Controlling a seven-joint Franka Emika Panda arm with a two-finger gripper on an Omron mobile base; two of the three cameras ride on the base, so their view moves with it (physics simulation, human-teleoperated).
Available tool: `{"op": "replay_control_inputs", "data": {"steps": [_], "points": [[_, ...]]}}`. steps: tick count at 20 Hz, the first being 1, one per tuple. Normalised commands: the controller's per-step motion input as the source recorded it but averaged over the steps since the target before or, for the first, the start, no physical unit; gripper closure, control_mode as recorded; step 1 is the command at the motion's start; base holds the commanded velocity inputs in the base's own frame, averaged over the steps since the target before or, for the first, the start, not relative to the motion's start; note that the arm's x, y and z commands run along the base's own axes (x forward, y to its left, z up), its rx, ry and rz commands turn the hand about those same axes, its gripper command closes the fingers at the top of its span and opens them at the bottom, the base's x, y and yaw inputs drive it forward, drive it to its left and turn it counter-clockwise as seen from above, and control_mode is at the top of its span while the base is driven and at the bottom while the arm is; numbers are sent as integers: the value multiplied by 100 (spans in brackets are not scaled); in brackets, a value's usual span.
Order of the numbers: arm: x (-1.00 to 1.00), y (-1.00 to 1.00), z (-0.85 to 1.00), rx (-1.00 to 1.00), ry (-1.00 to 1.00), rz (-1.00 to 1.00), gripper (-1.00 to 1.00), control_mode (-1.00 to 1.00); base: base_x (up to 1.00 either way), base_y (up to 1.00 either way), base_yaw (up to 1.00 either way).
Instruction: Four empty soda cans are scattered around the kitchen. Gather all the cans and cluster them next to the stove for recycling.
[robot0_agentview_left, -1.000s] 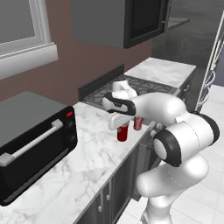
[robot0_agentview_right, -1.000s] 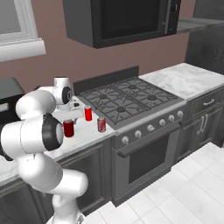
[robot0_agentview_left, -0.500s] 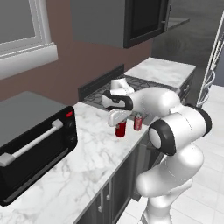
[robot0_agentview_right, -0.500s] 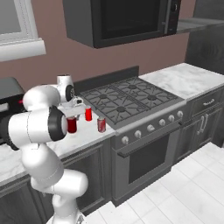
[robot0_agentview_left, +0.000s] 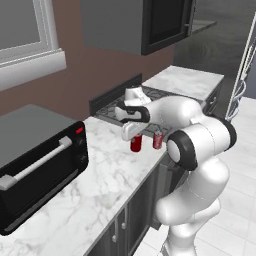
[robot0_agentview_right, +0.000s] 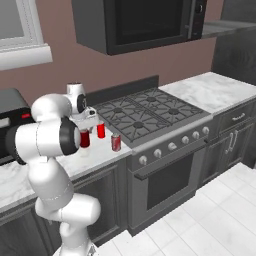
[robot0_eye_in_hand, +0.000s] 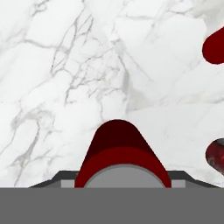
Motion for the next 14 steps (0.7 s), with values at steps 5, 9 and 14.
{"op": "replay_control_inputs", "data": {"steps": [5,9,14], "points": [[23,0,-4,0,-4,1,100,-100,0,0,0],[32,0,-11,0,-1,0,100,-100,0,0,0],[36,0,-18,0,-1,0,100,-100,0,0,0]]}}
